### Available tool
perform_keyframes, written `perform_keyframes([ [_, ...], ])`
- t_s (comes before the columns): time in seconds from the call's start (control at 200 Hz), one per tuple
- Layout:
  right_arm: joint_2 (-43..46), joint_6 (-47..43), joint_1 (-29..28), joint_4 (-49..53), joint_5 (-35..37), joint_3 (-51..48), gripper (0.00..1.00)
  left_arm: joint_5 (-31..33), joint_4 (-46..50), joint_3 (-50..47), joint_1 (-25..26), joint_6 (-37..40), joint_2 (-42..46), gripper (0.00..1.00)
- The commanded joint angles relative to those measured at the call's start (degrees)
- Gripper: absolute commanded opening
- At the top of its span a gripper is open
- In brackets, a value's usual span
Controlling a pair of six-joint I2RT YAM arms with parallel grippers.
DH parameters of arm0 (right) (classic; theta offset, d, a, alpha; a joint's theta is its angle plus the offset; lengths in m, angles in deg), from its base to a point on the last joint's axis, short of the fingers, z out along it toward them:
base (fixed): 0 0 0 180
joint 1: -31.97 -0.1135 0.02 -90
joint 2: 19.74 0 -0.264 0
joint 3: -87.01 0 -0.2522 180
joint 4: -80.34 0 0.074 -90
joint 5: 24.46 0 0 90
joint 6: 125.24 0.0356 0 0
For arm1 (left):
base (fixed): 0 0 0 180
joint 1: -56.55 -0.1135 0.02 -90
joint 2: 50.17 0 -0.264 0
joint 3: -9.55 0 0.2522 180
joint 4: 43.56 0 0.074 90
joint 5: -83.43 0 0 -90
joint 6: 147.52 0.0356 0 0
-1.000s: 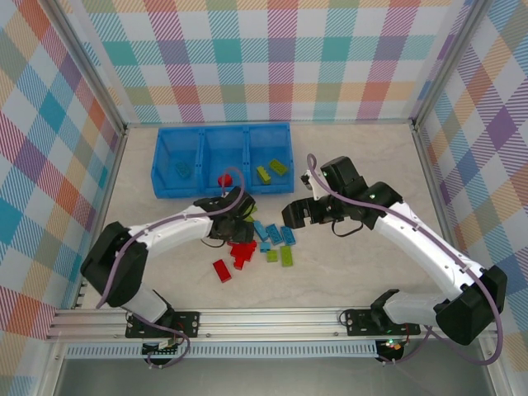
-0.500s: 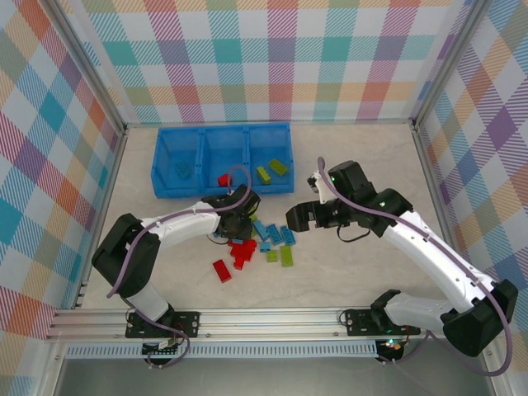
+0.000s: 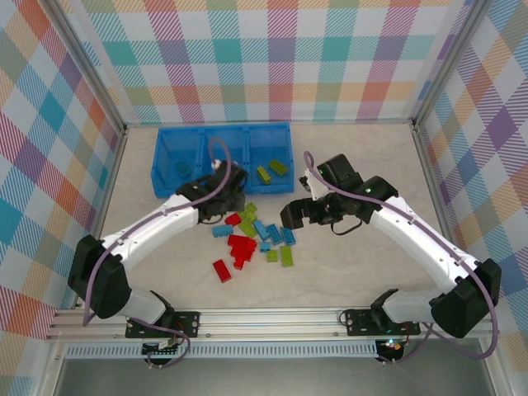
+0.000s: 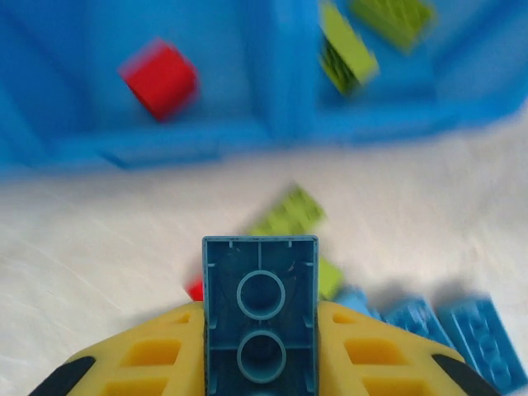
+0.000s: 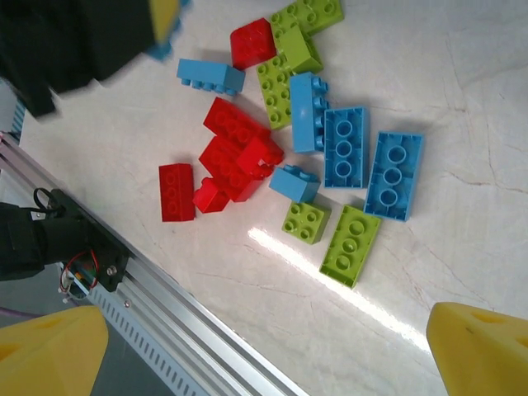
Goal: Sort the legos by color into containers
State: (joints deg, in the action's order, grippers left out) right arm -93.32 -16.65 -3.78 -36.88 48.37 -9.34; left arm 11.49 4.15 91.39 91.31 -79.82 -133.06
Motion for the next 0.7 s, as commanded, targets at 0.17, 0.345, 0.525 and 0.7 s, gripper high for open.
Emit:
perform_keyframes([
  [0.17, 1.7, -2.3, -0.2, -1.5, 0.3, -0.2, 1.0, 6.0, -6.4, 7.3, -21.1, 2.5, -7.4, 0.26],
  [0.345, 3.6, -2.3, -0.2, -1.8, 1.5, -2.0, 1.0, -1.8, -4.1, 18.4, -27.7, -0.1, -20.1, 0.28],
  [0.525, 6.0, -1.1, -0.2, -3.7, 1.6, -3.7, 0.99, -3.0, -2.1, 25.5, -30.1, 0.4, -28.5, 0.41],
  [0.7, 6.3, -1.1, -0.2, -3.6, 2.4, -3.4, 1.0, -6.1, -0.1, 29.4, -31.9, 0.6, -30.0, 0.49],
])
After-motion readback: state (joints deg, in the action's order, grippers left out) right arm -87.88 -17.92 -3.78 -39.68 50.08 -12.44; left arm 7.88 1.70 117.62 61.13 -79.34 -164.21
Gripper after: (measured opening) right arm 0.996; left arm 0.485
